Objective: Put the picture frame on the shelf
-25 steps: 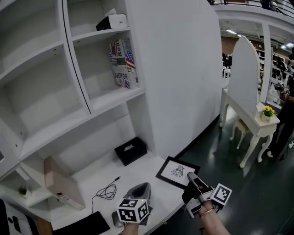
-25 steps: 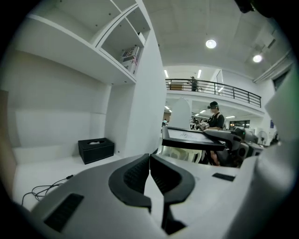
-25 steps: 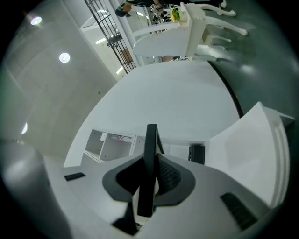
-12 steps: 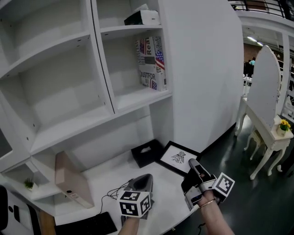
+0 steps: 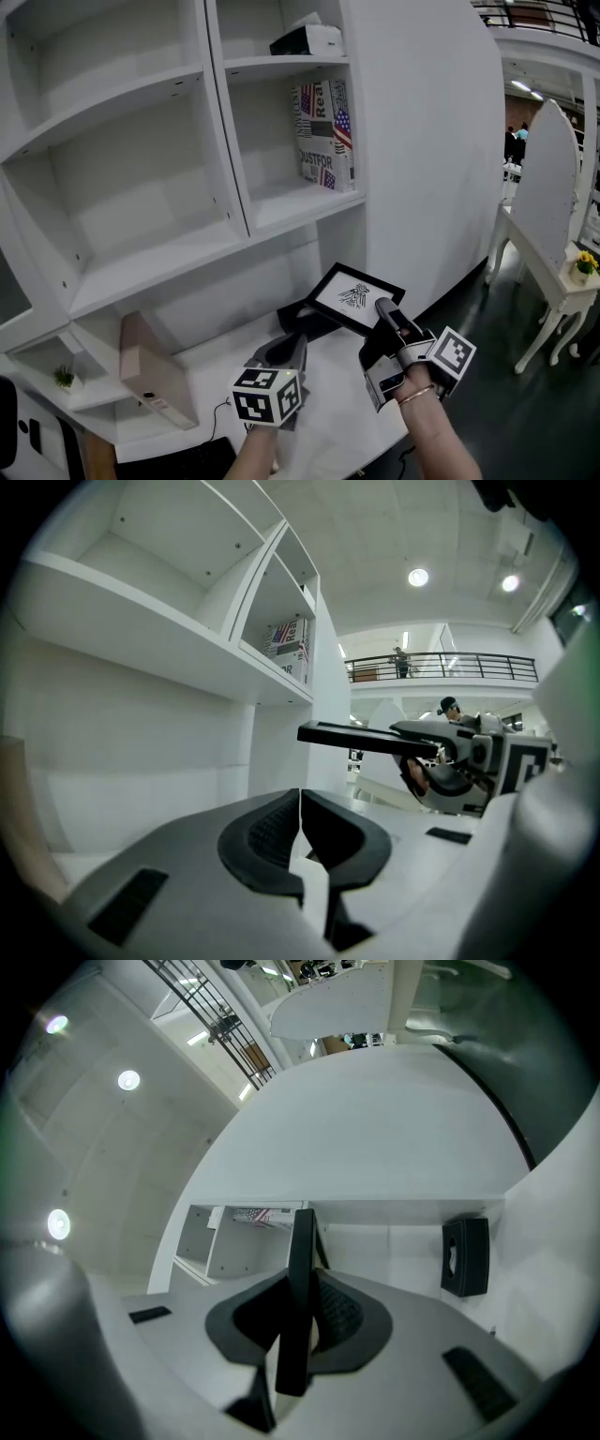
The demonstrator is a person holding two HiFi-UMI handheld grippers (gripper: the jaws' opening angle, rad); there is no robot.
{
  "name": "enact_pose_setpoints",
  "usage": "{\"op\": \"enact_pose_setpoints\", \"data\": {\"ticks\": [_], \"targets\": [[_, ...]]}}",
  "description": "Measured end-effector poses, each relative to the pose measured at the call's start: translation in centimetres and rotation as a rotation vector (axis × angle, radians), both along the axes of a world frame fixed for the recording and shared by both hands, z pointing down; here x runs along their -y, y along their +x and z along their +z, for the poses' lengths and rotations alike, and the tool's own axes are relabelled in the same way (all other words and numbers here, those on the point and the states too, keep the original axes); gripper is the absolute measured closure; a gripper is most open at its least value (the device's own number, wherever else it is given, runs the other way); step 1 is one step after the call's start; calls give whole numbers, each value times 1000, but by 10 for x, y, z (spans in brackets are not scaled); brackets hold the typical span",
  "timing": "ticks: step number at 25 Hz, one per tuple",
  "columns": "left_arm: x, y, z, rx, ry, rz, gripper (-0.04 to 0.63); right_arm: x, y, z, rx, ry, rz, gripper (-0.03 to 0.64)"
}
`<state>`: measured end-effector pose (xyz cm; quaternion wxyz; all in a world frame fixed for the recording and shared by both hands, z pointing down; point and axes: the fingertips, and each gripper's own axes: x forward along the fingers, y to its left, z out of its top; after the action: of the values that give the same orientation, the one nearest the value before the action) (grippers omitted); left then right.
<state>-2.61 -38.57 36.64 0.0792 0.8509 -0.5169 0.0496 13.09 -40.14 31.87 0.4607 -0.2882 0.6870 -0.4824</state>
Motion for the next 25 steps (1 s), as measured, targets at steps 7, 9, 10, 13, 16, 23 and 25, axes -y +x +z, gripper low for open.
{"op": "enact_pose_setpoints", "data": {"ticks": [7, 9, 10, 13, 16, 23, 25], "targets": [[9, 6, -40, -20, 38, 17, 578, 5, 4, -35, 9, 2, 37, 560], [14, 8, -52, -19, 48, 19, 578, 7, 5, -47, 12, 16, 47, 560], [16, 9, -58, -15, 55, 18, 578, 8, 5, -53, 11, 23, 53, 560], [19, 13, -75, -5, 82, 14, 578, 9, 3, -70, 22, 42, 56, 561], [23, 17, -89, 2, 97, 13, 578, 12, 2, -85, 36, 51, 58, 560], [33, 21, -115, 1, 116, 12, 578, 29, 1, -116, 46, 55, 84, 560], [37, 19, -118, 2, 118, 10, 578, 34, -3, -122, 52, 51, 86, 561]]}}
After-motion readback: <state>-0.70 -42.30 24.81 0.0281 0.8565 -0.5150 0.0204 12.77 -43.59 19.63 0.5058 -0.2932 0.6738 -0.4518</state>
